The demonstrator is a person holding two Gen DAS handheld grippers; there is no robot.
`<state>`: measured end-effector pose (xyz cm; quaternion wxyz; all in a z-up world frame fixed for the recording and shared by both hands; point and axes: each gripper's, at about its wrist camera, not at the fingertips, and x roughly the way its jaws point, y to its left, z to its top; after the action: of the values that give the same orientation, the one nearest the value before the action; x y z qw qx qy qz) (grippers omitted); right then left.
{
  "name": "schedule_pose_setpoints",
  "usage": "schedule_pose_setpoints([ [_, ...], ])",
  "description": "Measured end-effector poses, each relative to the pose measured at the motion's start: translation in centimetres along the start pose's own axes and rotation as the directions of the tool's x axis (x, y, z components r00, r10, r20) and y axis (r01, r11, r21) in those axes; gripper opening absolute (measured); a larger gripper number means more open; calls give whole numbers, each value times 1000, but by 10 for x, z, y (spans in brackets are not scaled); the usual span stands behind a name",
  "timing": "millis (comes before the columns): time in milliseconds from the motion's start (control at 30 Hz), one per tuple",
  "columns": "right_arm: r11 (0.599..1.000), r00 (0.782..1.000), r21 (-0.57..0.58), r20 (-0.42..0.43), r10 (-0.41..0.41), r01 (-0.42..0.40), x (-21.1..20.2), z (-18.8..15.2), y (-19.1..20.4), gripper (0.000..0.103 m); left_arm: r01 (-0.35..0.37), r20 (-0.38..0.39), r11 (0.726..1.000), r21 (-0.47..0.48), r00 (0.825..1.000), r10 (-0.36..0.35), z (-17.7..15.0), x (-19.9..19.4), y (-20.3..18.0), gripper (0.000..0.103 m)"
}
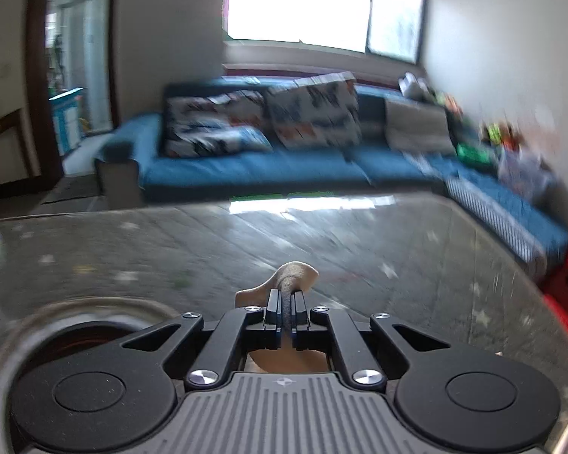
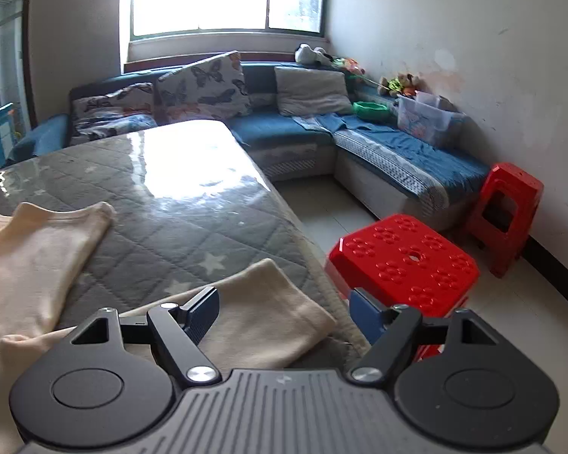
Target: Fold clothes
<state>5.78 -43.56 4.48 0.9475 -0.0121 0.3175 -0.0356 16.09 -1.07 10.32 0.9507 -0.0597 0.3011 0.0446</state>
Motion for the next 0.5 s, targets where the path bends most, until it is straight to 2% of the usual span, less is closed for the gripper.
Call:
schedule_pose_setpoints([
  [233, 996, 996, -49, 34, 80, -78, -26, 1, 19, 78, -38, 112, 992, -124, 992, 52, -17, -109, 85, 5],
  [400, 978, 983, -114, 35, 180, -175, -44, 3, 42, 79, -90, 125, 980, -179, 986, 113, -53, -166, 136, 5],
  [500, 951, 965, -177, 26, 260, -252, -55, 4, 61, 79, -146, 100, 968, -204, 981, 169, -79, -180, 162, 5],
])
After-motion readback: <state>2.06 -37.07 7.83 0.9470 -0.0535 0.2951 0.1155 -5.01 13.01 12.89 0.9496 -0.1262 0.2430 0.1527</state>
